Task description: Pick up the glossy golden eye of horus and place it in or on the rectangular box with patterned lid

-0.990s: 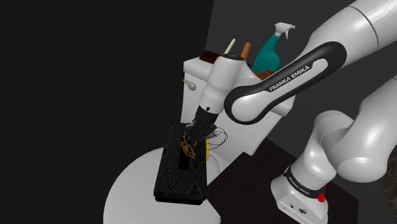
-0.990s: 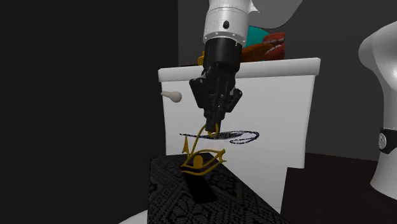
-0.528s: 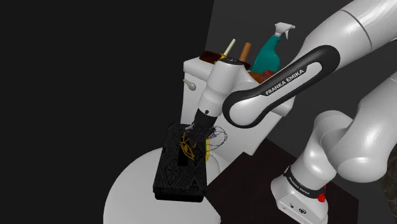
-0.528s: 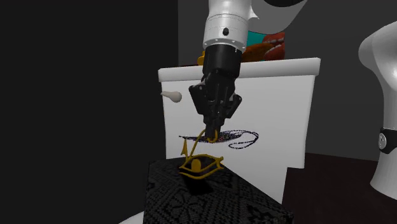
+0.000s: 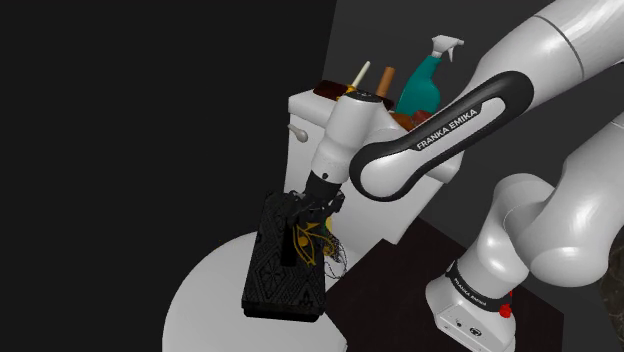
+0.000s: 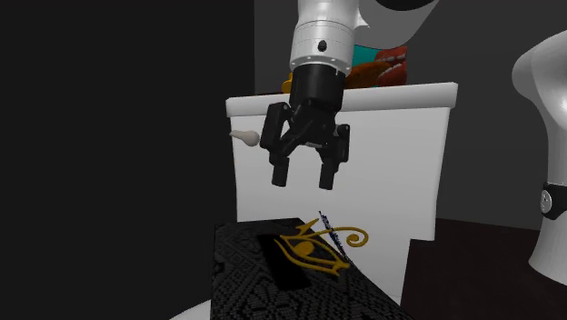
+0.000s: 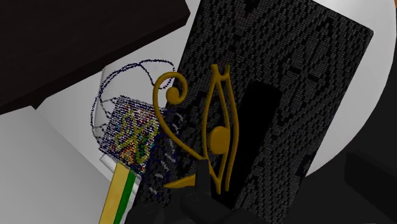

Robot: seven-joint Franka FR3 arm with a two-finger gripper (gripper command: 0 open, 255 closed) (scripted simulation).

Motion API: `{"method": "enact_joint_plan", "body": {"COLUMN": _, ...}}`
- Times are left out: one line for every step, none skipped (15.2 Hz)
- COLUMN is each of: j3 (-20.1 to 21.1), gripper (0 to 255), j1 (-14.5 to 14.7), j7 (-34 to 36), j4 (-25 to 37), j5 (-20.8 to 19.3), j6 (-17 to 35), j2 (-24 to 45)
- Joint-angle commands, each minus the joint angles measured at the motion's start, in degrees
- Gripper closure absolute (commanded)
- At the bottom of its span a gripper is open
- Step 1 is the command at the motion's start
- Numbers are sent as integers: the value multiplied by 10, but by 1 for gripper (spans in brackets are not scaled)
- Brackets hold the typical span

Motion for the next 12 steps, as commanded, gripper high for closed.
{"method": "enact_joint_plan", "body": {"j3": -1, "gripper": 0, "j1": -2, "j7": 3, "j4": 1, "j5": -4, "j6": -24, "j2": -22}}
{"method": "enact_joint_plan", "body": {"j3": -2, "gripper": 0, "j1": -4, "j7": 5, "j4": 4, "j5": -8, "j6": -47, "j2": -43}}
{"method": "enact_joint_plan", "body": {"j3": -2, "gripper": 0, "j1": -6, "j7": 8, "j4": 7, "j5": -12, "j6": -71, "j2": -63}}
{"method": "enact_joint_plan", "body": {"j3": -3, "gripper": 0, "j1": -8, "j7": 9, "j4": 11, "j5": -14, "j6": -90, "j2": -79}}
{"method": "enact_joint_plan", "body": {"j3": -3, "gripper": 0, "j1": -8, "j7": 9, "j4": 11, "j5": -14, "j6": -90, "j2": -79}}
{"method": "enact_joint_plan", "body": {"j3": -3, "gripper": 0, "j1": -8, "j7": 9, "j4": 11, "j5": -14, "j6": -90, "j2": -79}}
{"method": "enact_joint_plan", "body": {"j3": -3, "gripper": 0, "j1": -8, "j7": 9, "j4": 11, "j5": -14, "j6": -90, "j2": -79}}
{"method": "enact_joint_plan", "body": {"j3": -3, "gripper": 0, "j1": -8, "j7": 9, "j4": 11, "j5": -14, "j6": -90, "j2": -79}}
{"method": "enact_joint_plan", "body": {"j3": -3, "gripper": 0, "j1": -8, "j7": 9, "j4": 11, "j5": -14, "j6": -90, "j2": -79}}
{"method": "enact_joint_plan", "body": {"j3": -3, "gripper": 0, "j1": -8, "j7": 9, "j4": 11, "j5": -14, "j6": -90, "j2": -79}}
{"method": "enact_joint_plan", "body": {"j3": -3, "gripper": 0, "j1": -8, "j7": 9, "j4": 11, "j5": -14, "j6": -90, "j2": -79}}
{"method": "enact_joint_plan", "body": {"j3": -3, "gripper": 0, "j1": -8, "j7": 9, "j4": 11, "j5": -14, "j6": -90, "j2": -79}}
